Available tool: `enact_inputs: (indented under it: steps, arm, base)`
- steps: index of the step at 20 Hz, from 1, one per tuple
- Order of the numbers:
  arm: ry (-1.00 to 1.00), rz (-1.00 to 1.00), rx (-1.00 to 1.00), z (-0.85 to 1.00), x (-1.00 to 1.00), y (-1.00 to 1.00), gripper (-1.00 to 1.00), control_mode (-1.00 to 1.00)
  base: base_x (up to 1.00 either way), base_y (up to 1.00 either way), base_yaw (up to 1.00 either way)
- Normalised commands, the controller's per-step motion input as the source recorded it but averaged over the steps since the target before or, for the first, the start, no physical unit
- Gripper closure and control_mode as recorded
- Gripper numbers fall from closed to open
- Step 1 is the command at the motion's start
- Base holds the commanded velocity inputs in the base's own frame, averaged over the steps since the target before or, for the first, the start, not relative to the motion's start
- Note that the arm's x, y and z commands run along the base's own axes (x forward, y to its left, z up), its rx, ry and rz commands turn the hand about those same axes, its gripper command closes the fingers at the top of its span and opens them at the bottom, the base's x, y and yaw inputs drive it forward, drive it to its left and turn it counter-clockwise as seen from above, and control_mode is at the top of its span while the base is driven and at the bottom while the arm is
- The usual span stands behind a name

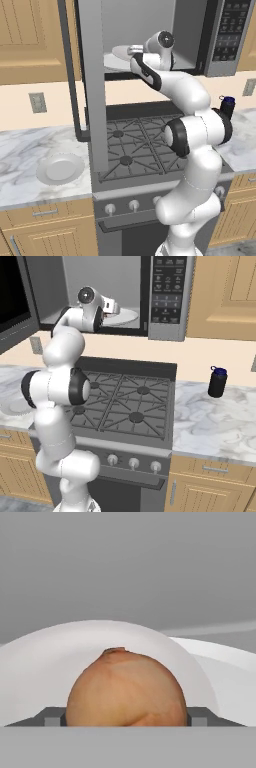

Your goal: Pick the onion from the counter and place it in the microwave.

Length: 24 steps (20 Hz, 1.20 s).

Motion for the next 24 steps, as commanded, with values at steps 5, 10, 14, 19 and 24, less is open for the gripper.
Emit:
enact_inputs:
  steps: [5,10,14,19,24]
  arm:
    - [0.00,0.00,0.00,0.00,0.08,0.11,1.00,-1.00]
    - [0.00,0.00,0.00,0.00,0.14,0.04,1.00,-1.00]
    - [0.00,0.00,0.00,0.00,0.12,0.00,-1.00,-1.00]
    - [-0.01,0.00,0.00,0.00,0.08,0.00,-1.00,-1.00]
    - [-0.02,0.00,0.00,0.00,0.02,0.01,-1.00,-1.00]
  base:
    - [0.00,0.00,0.00]
    - [0.00,0.00,0.00]
    - [0.00,0.00,0.00]
    - [0.00,0.00,0.00]
    - [0.00,0.00,0.00]
